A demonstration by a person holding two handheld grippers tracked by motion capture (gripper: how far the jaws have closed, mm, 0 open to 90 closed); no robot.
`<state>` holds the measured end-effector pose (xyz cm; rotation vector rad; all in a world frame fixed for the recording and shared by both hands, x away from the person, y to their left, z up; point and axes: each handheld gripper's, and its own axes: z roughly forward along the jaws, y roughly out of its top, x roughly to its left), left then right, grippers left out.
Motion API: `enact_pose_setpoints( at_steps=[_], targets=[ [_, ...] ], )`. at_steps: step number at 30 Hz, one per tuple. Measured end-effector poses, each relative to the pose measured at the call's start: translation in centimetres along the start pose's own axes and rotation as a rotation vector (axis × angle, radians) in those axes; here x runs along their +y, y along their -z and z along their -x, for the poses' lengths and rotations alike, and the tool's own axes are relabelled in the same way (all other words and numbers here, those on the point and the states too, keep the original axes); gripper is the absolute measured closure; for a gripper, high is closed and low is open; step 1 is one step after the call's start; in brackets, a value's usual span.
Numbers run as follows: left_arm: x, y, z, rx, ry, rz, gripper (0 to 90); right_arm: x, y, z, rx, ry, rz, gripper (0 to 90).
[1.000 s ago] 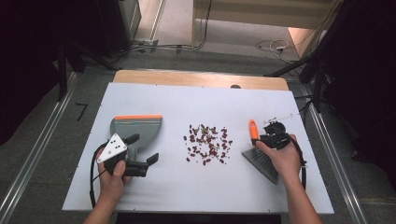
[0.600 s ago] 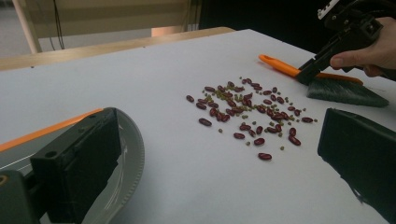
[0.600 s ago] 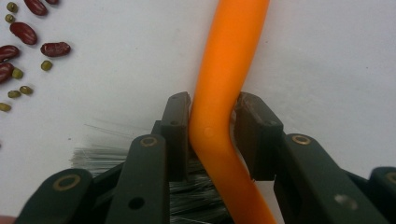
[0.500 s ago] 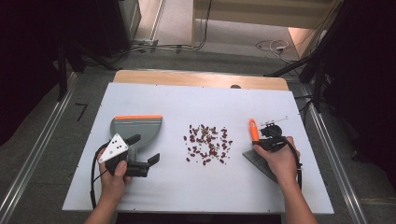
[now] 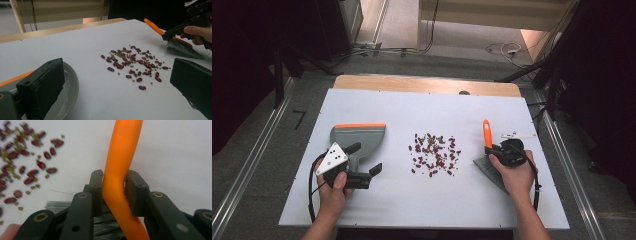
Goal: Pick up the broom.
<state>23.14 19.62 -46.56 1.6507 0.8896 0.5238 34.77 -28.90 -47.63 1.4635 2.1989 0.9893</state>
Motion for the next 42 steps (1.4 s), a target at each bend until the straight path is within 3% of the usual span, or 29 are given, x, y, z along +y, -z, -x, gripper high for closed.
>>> enact_pose_setpoints(
  at_steps=[8, 10, 12, 16, 28, 31, 42],
  targets=[
    [0.3, -0.1, 0.3, -0.005, -0.012, 0.004, 0.3, -0.8, 2.5, 1.4, 0.042, -0.085, 0.231, 68.0],
    [0.5, -0.2, 0.3, -0.001, -0.008, 0.011, 0.3, -1.0, 3.0, 1.7, 0.048, -0.085, 0.297, 68.2],
    [0.6, -0.3, 0.4, -0.003, -0.005, 0.017, 0.3, -1.2, 3.4, 1.9, 0.091, -0.093, 0.348, 68.3],
    [0.9, -0.6, 0.6, -0.006, -0.013, 0.020, 0.3, -1.3, 4.1, 1.8, 0.076, -0.088, 0.422, 68.4],
    [1.5, -1.5, 1.5, -0.027, -0.037, 0.018, 0.4, -0.3, 5.8, -0.3, 0.109, -0.038, 0.508, 68.8],
    [1.7, -1.8, 1.9, -0.039, -0.039, 0.019, 0.4, 0.2, 6.4, -1.5, 0.123, -0.023, 0.535, 68.8],
    [2.3, -2.7, 3.3, -0.095, -0.043, 0.021, 0.3, 1.0, 6.8, -4.7, 0.171, 0.020, 0.559, 68.8]
  ],
)
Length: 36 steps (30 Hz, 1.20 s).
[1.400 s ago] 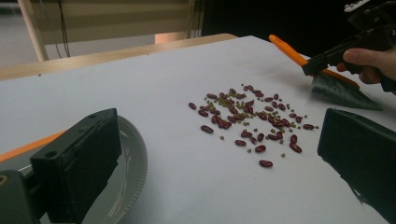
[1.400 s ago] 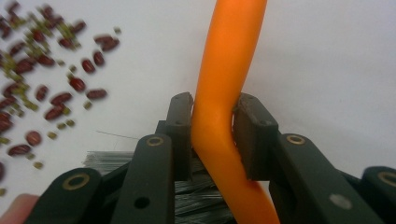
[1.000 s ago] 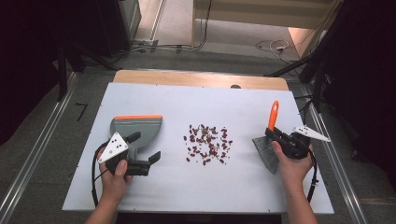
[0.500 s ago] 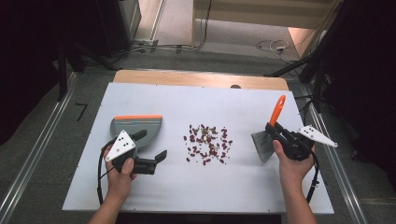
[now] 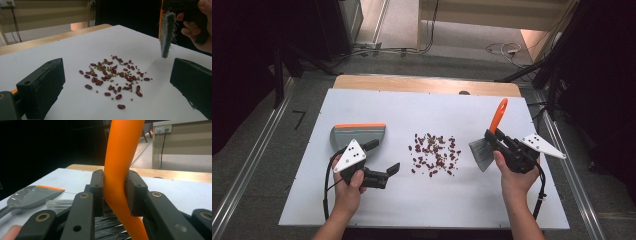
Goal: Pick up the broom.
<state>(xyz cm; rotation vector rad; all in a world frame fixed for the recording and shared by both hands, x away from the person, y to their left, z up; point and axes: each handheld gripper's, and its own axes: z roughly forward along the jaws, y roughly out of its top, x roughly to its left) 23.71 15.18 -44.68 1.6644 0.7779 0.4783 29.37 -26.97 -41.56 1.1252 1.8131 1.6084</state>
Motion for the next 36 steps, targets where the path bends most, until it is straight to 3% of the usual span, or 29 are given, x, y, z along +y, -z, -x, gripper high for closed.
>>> enact_pose_setpoints(
  at_steps=[12, 21, 26, 36],
  targets=[
    [0.5, -1.6, 2.4, -0.096, -0.007, -0.004, 0.4, 0.0, -1.3, -3.9, 0.093, 0.038, -0.016, 68.8],
    [0.6, -3.0, 4.4, -0.146, 0.013, -0.032, 4.8, -0.3, -2.2, -6.8, 0.132, 0.061, -0.024, 68.8],
    [0.6, -3.6, 5.3, -0.188, 0.051, -0.034, 5.3, -0.4, -2.4, -8.2, 0.158, 0.063, -0.023, 68.8],
    [0.3, -5.0, 7.1, -0.155, 0.069, -0.085, 19.4, -0.9, -2.8, -10.9, 0.200, 0.093, -0.025, 68.8]
  ],
)
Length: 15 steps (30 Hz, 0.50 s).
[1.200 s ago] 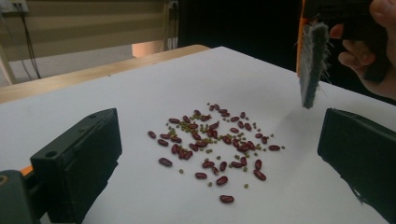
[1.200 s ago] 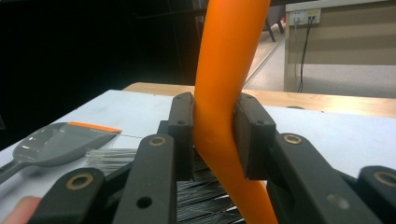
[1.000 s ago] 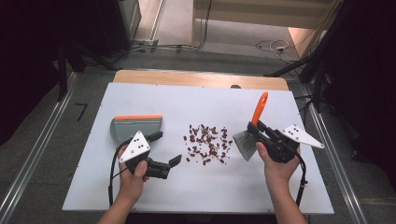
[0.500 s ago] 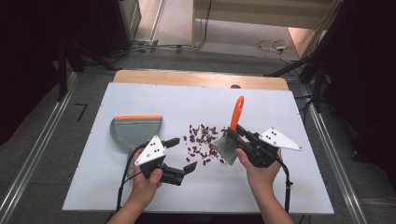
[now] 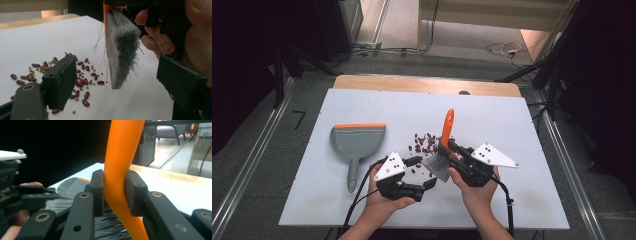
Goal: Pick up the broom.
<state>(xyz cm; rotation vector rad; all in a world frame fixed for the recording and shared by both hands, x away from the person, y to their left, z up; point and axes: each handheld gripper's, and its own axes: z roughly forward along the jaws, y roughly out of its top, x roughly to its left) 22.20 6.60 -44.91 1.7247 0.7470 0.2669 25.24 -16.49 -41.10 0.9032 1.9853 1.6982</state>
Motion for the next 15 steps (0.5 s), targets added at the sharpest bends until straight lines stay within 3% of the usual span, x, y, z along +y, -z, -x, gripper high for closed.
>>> enact_pose_setpoints(
  at_steps=[5, 8, 15],
  targets=[
    [-0.3, -0.7, 0.5, 0.033, 0.013, -0.014, 31.3, -0.1, -0.3, -1.1, 0.020, 0.007, -0.003, 68.8],
    [-0.6, -1.4, 0.7, 0.064, 0.036, -0.049, 40.7, -0.1, -0.5, -1.6, 0.032, 0.012, -0.001, 68.8],
    [-0.9, -1.7, 0.7, 0.052, 0.054, -0.066, 70.8, -0.2, -0.5, -2.2, 0.032, 0.005, 0.004, 68.8]
  ],
)
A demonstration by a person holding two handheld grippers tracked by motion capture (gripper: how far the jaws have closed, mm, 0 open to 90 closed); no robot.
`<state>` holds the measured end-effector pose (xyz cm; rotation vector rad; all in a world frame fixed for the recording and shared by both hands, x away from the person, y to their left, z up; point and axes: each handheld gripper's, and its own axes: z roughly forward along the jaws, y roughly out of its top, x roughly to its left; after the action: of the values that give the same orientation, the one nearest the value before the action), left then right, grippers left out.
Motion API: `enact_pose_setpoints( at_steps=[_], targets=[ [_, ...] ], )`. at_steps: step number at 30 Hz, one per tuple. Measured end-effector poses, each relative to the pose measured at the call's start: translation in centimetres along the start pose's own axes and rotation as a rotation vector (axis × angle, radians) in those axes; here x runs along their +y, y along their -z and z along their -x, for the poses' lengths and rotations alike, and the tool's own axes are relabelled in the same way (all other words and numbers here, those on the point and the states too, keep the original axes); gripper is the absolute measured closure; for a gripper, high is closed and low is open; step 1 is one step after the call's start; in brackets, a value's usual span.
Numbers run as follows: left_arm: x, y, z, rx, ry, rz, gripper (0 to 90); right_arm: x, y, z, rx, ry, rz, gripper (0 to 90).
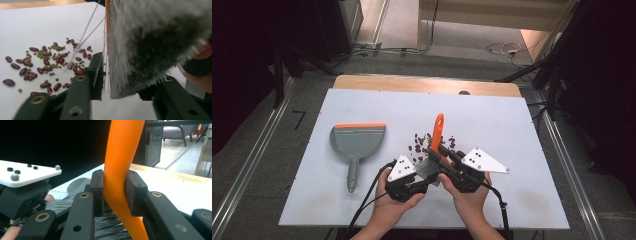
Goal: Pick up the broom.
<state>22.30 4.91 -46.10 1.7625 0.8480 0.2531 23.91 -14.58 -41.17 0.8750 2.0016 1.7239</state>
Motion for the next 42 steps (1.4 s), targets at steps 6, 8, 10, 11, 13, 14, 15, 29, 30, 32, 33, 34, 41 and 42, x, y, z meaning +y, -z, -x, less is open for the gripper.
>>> enact_pose_setpoints(
  at_steps=[6, 8, 10, 11, 13, 14, 15, 29, 30, 32, 33, 34, 41, 42],
  targets=[
    [0.0, 0.3, -0.4, -0.012, -0.010, -0.003, 84.8, -0.1, -0.2, 0.1, 0.014, -0.004, -0.004, 68.3],
    [0.0, 0.3, -0.5, -0.014, -0.013, -0.005, 85.1, 0.0, -0.3, 0.2, 0.025, 0.003, -0.010, 68.1],
    [0.1, 0.6, -0.9, -0.030, -0.027, -0.007, 85.6, 0.4, -0.4, 0.8, 0.066, 0.025, -0.040, 60.9],
    [0.2, 0.8, -1.2, -0.041, -0.030, -0.007, 85.7, 0.5, -0.4, 1.0, 0.077, 0.024, -0.045, 56.8],
    [0.3, 1.1, -1.7, -0.064, -0.033, -0.009, 85.8, 0.8, 0.0, 1.8, 0.110, 0.025, -0.045, 50.9],
    [0.4, 1.2, -1.8, -0.074, -0.039, -0.006, 85.9, 0.9, 0.1, 2.2, 0.146, 0.015, -0.050, 48.6],
    [0.4, 1.5, -2.1, -0.094, -0.041, -0.005, 86.0, 1.0, 0.1, 2.7, 0.176, 0.010, -0.060, 47.4],
    [1.0, 3.1, -3.6, -0.384, -0.088, 0.024, 85.9, 0.7, 0.4, 5.2, 0.550, 0.015, -0.159, 48.4],
    [1.0, 3.1, -3.6, -0.397, -0.091, 0.025, 85.9, 0.6, 0.2, 5.2, 0.582, -0.005, -0.175, 50.5],
    [1.0, 3.1, -3.5, -0.426, -0.095, 0.030, 85.9, 0.5, 0.0, 5.2, 0.614, -0.015, -0.195, 52.6],
    [1.0, 3.1, -3.5, -0.439, -0.102, 0.030, 85.9, 0.4, -0.1, 5.2, 0.627, -0.014, -0.208, 55.7],
    [1.0, 3.1, -3.5, -0.439, -0.102, 0.030, 85.9, 0.3, -0.2, 5.1, 0.645, -0.016, -0.219, 57.2],
    [1.0, 3.1, -3.3, -0.488, -0.108, 0.026, 85.9, 0.0, -0.3, 5.5, 0.711, -0.053, -0.231, 63.3],
    [1.0, 3.1, -3.3, -0.487, -0.109, 0.024, 85.8, -0.1, -0.3, 5.5, 0.718, -0.056, -0.236, 63.3]
  ],
)
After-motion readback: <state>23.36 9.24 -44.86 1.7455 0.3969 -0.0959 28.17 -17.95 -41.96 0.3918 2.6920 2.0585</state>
